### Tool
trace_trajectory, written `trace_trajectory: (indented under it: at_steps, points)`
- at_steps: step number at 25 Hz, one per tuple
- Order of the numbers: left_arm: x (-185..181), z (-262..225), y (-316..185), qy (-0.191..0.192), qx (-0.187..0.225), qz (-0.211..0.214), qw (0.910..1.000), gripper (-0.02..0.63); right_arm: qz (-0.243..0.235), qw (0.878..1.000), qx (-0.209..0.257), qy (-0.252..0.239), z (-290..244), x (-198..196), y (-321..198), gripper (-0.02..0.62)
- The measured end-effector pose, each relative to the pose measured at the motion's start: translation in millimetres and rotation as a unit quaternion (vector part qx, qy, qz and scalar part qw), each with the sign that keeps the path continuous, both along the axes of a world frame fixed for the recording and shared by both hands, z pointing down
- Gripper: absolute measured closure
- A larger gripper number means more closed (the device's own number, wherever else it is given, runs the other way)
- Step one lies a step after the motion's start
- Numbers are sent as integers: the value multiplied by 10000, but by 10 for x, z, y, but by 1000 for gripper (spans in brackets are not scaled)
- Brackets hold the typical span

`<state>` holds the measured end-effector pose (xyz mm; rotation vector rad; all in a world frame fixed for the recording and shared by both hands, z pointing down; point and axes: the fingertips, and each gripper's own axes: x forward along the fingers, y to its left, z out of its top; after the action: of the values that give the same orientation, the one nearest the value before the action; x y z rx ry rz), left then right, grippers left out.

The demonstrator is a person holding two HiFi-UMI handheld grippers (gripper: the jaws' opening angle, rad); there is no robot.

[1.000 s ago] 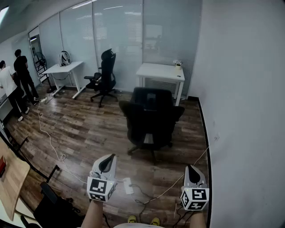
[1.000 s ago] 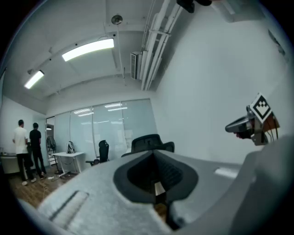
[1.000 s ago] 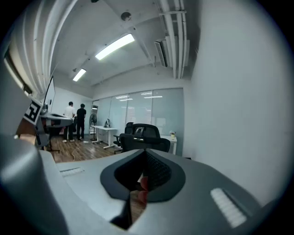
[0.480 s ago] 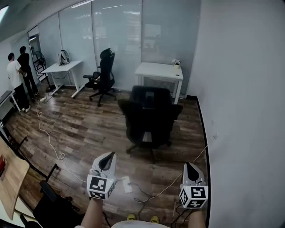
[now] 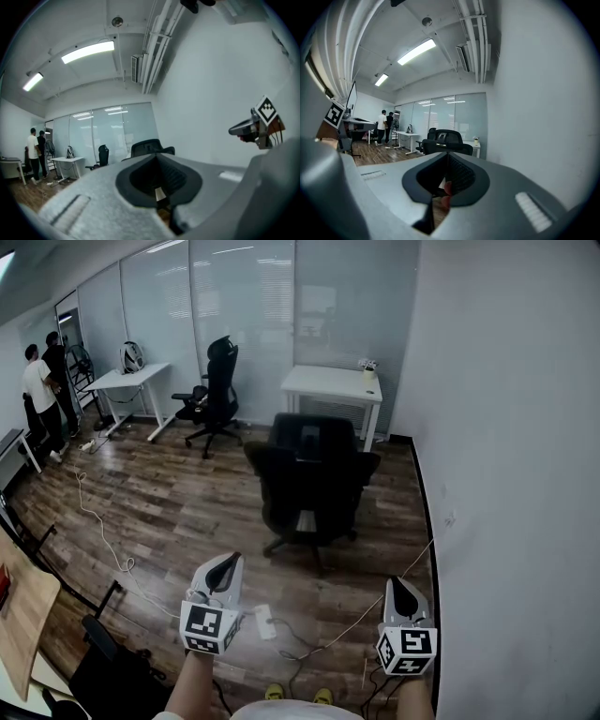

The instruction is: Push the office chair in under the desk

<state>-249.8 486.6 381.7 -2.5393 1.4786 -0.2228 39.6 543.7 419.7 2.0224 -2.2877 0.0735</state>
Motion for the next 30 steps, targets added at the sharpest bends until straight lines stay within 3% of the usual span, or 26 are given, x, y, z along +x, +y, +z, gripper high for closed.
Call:
trace_trajectory:
  at_steps: [6,9,30]
  points:
    - [81,-26,85,-68,4,148,9999,560,-68,10000,30,-48,-18,31,49,578]
    - [158,-22,131,-52,-57,211,9997,523,-195,9998,32,-73,-15,22,68,529]
    - [863,23,214,45,-97,-111,9999,502,-463,9987,11,-218,134,707,39,511]
